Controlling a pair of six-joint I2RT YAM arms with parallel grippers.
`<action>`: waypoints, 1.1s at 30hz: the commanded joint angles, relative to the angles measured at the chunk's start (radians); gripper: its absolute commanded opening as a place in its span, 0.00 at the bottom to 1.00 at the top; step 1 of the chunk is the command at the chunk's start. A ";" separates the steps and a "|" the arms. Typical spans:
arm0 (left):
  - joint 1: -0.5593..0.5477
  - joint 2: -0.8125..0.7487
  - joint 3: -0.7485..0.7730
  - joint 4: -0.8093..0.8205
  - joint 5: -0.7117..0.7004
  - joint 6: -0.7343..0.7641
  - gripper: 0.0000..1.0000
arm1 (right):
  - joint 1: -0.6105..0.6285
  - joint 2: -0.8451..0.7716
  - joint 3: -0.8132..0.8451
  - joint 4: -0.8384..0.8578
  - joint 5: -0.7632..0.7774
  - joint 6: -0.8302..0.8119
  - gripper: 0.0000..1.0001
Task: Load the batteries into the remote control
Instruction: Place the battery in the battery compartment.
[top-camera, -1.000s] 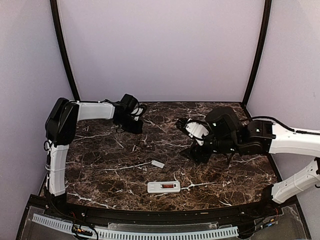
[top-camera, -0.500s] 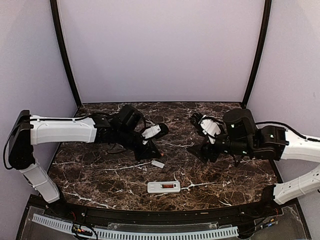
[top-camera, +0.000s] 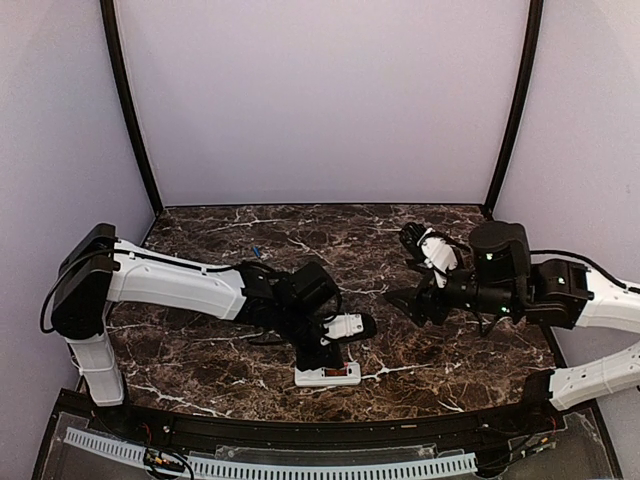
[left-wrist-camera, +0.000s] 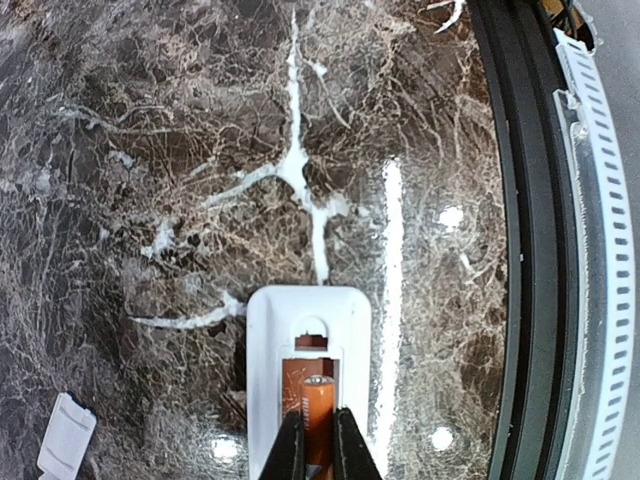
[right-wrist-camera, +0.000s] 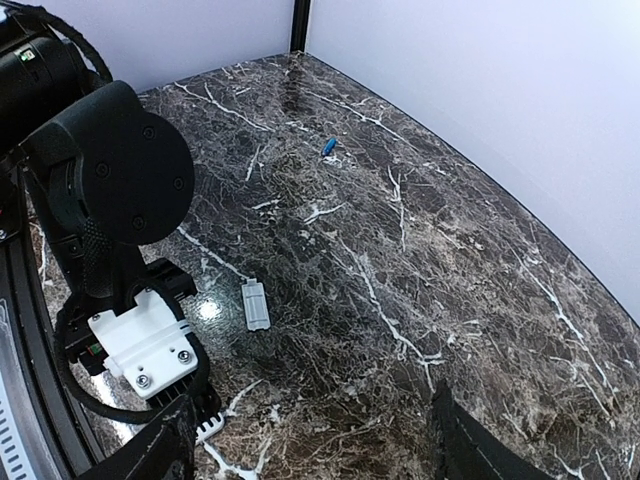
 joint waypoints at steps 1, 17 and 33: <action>-0.025 0.008 0.014 -0.024 -0.070 -0.017 0.00 | -0.005 -0.028 -0.039 0.042 0.001 0.016 0.76; -0.049 0.059 0.000 0.004 -0.167 -0.018 0.00 | -0.005 -0.036 -0.058 0.054 -0.047 0.016 0.77; -0.050 0.065 -0.004 -0.001 -0.162 -0.011 0.24 | -0.005 -0.045 -0.059 0.053 -0.051 0.016 0.77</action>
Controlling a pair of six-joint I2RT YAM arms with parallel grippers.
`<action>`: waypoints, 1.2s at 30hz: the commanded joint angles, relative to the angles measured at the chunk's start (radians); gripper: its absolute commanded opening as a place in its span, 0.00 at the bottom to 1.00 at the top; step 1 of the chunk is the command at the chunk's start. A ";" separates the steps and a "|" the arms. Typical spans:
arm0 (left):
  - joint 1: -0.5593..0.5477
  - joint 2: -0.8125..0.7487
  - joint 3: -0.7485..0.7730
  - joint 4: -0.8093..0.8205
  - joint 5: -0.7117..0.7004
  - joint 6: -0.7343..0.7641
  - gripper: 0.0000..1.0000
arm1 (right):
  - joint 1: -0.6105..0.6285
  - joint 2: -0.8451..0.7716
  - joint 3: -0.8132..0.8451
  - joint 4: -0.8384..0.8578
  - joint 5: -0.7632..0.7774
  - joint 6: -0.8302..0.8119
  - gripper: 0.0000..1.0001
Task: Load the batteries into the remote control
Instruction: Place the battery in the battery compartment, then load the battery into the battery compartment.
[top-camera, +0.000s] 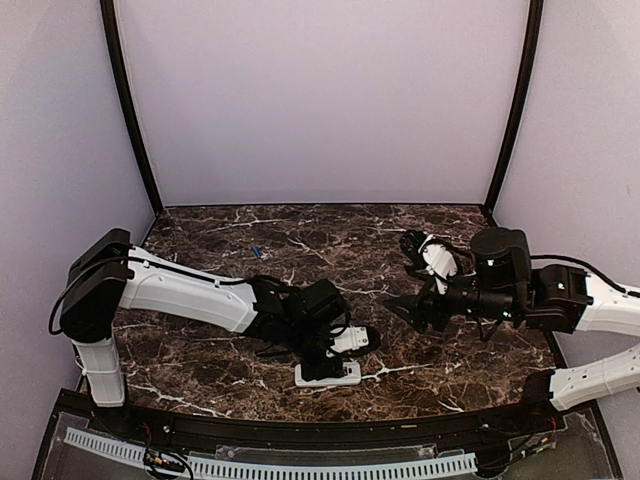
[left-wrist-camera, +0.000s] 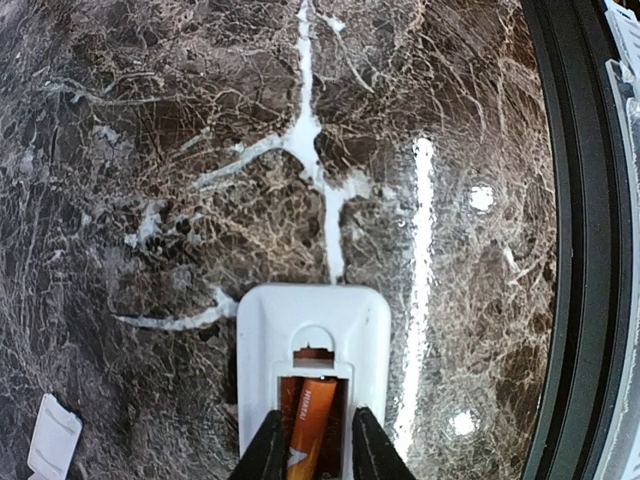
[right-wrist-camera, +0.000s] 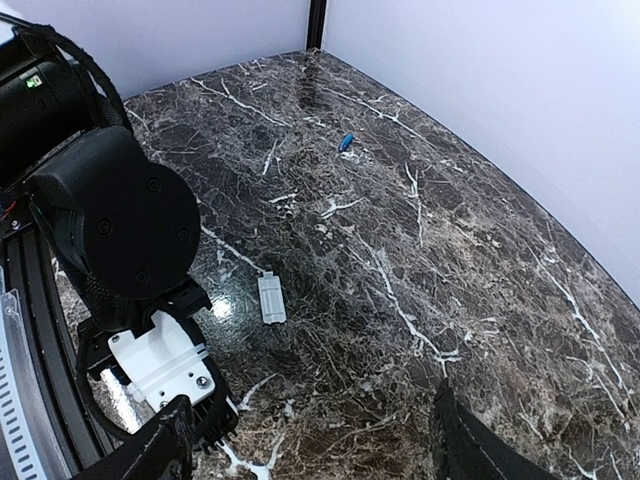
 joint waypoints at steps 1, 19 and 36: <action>-0.004 0.006 0.001 -0.018 -0.016 0.007 0.24 | -0.004 -0.018 -0.011 0.031 -0.011 0.013 0.78; 0.160 -0.389 -0.171 0.136 0.111 -0.148 0.30 | -0.123 0.068 0.098 -0.040 -0.276 -0.058 0.92; 0.406 -0.727 -0.476 0.231 -0.264 -0.600 0.82 | -0.072 0.922 0.580 -0.465 -0.494 -0.414 0.78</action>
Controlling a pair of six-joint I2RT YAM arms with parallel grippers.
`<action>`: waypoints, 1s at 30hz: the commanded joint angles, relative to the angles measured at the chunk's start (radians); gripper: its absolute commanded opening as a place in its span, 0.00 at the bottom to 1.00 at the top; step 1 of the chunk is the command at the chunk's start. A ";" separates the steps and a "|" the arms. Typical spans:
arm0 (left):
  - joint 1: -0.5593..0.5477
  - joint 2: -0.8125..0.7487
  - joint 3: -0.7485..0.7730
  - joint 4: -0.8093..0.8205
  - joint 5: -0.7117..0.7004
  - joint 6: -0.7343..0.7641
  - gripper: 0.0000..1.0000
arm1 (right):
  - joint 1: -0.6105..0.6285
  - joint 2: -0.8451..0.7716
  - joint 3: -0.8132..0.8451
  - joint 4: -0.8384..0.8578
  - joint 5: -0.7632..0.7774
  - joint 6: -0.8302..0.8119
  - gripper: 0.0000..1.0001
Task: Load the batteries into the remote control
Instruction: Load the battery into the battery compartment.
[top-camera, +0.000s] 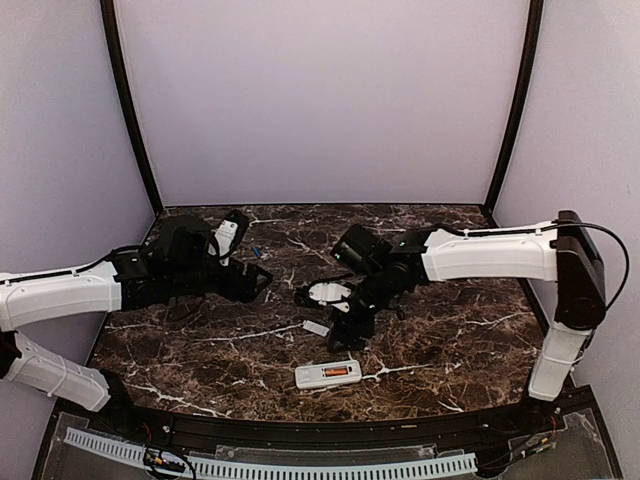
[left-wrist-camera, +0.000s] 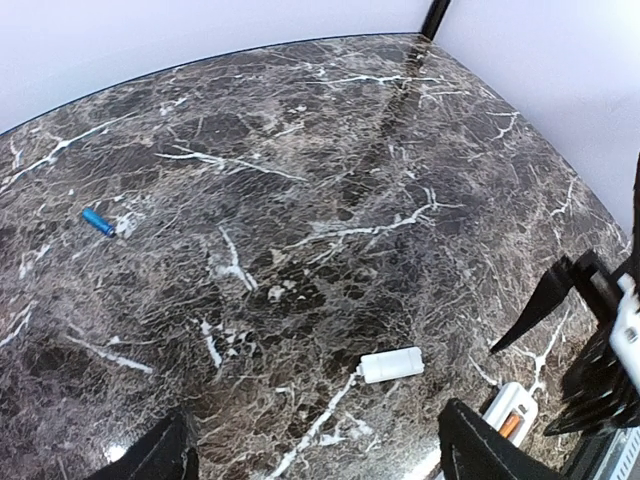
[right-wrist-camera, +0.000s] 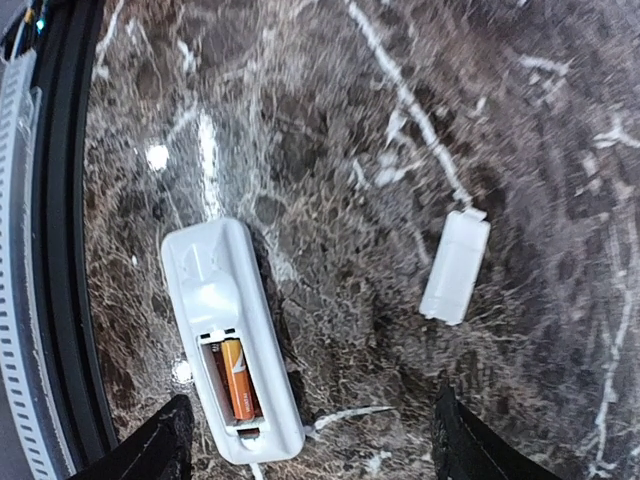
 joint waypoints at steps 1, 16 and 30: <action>0.016 -0.054 -0.059 -0.019 -0.087 -0.079 0.82 | 0.015 0.130 0.079 -0.171 -0.019 -0.080 0.77; 0.018 -0.035 -0.032 -0.044 -0.115 -0.028 0.82 | 0.043 0.215 0.087 -0.138 -0.043 -0.076 0.59; 0.018 -0.043 -0.042 -0.046 -0.096 -0.015 0.81 | 0.058 0.234 0.081 -0.130 -0.036 -0.054 0.44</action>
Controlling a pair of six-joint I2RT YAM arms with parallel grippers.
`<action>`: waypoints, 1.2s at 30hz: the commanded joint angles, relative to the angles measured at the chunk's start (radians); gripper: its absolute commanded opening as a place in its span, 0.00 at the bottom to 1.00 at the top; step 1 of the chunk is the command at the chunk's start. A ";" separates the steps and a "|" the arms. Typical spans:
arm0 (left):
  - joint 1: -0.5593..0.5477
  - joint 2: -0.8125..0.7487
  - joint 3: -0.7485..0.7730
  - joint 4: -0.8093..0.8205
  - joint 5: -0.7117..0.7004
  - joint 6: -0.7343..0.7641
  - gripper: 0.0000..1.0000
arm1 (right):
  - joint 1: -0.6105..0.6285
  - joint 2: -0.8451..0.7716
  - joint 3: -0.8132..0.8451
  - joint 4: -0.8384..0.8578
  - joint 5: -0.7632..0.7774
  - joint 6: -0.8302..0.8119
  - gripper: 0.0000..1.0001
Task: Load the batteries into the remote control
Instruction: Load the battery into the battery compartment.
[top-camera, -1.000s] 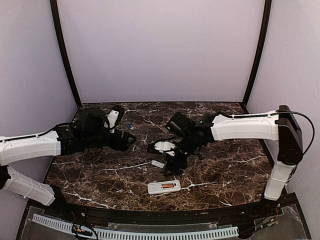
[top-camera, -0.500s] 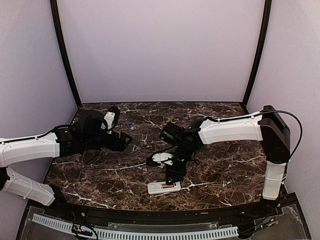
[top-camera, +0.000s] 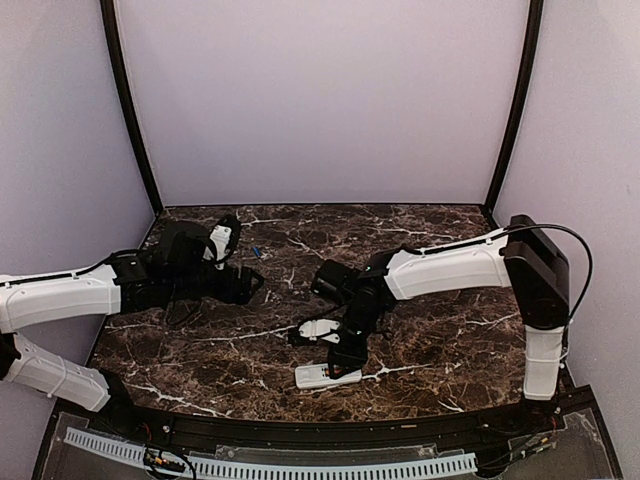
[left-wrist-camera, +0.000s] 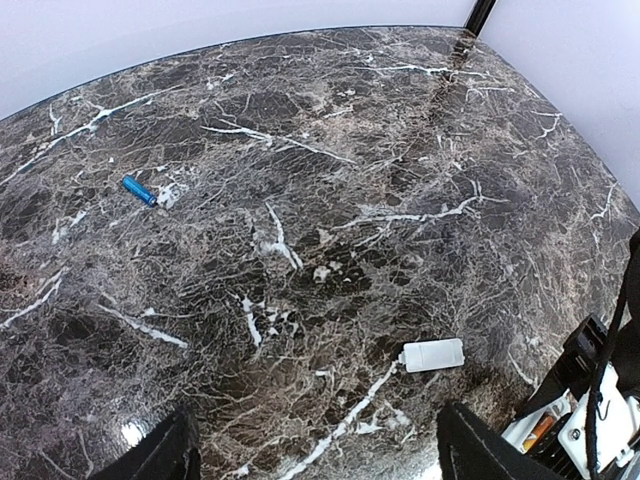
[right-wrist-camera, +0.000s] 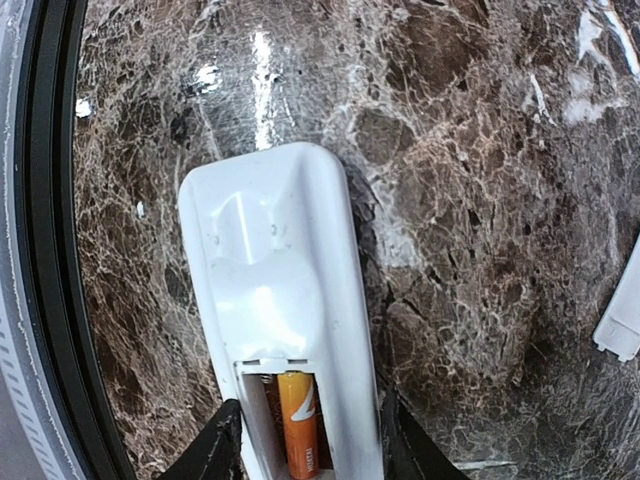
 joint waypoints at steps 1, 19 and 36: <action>0.004 -0.014 0.002 -0.011 0.010 0.027 0.81 | 0.002 -0.009 0.009 0.006 0.003 0.010 0.44; 0.068 0.127 0.121 -0.023 0.109 0.049 0.80 | -0.023 -0.020 0.023 0.002 0.012 0.016 0.47; 0.128 0.155 0.162 -0.041 0.172 0.004 0.79 | -0.029 0.021 -0.019 0.023 0.021 0.012 0.48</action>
